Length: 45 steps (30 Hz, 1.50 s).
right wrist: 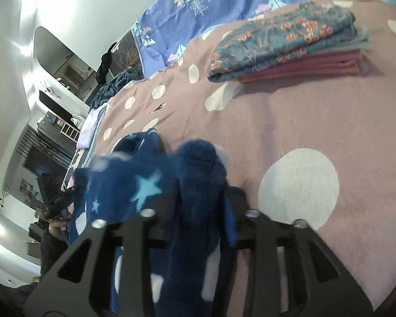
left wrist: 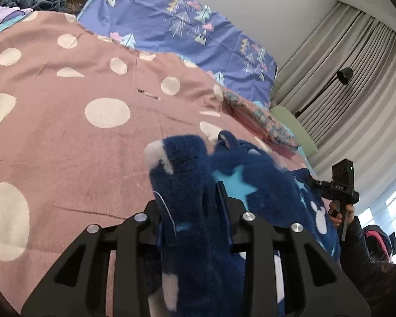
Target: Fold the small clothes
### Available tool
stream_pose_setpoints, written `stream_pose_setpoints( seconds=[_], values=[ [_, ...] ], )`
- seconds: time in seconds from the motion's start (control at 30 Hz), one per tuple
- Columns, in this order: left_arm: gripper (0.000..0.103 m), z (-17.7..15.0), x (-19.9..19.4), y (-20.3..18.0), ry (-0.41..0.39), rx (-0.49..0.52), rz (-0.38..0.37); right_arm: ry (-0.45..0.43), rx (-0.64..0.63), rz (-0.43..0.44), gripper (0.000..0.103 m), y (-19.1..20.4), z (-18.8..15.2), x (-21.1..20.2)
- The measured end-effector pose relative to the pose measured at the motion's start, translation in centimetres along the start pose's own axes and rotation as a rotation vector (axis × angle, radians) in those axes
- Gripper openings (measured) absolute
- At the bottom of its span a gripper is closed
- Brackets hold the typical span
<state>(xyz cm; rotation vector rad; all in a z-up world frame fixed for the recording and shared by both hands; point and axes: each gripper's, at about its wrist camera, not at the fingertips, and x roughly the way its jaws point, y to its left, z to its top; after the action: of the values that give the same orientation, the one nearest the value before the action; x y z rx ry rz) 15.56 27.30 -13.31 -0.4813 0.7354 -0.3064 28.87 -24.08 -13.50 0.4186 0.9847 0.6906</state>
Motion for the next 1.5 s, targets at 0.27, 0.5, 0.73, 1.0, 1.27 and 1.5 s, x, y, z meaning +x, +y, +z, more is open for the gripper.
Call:
stream_pose_setpoints(
  seconds=[0.27, 0.5, 0.73, 1.0, 1.27, 1.5],
  values=[
    [0.011, 1.3, -5.1, -4.1, -0.173, 0.128, -0.025, -0.171, -0.007, 0.153, 0.010, 3.1, 1.0, -3.4],
    [0.020, 0.4, 0.1, -1.7, 0.048, 0.149, 0.273, -0.007, -0.056, -0.180, 0.031, 2.1, 1.3, 2.5],
    [0.052, 0.0, -0.7, -6.2, 0.017, 0.267, 0.467, -0.073, 0.066, -0.081, 0.041, -1.6, -0.1, -1.6],
    [0.068, -7.3, 3.9, -26.2, 0.149, 0.635, 0.127, 0.040, 0.103, 0.035, 0.011, -5.2, -1.6, -2.6],
    [0.071, -19.0, 11.0, -38.2, 0.377, 0.885, 0.006, 0.048, 0.071, 0.186, 0.023, -6.2, -2.9, -2.7],
    [0.078, -22.5, 14.4, -41.1, 0.385, 1.083, 0.220, 0.064, 0.001, 0.178, 0.030, -5.1, -3.3, -3.0]
  ],
)
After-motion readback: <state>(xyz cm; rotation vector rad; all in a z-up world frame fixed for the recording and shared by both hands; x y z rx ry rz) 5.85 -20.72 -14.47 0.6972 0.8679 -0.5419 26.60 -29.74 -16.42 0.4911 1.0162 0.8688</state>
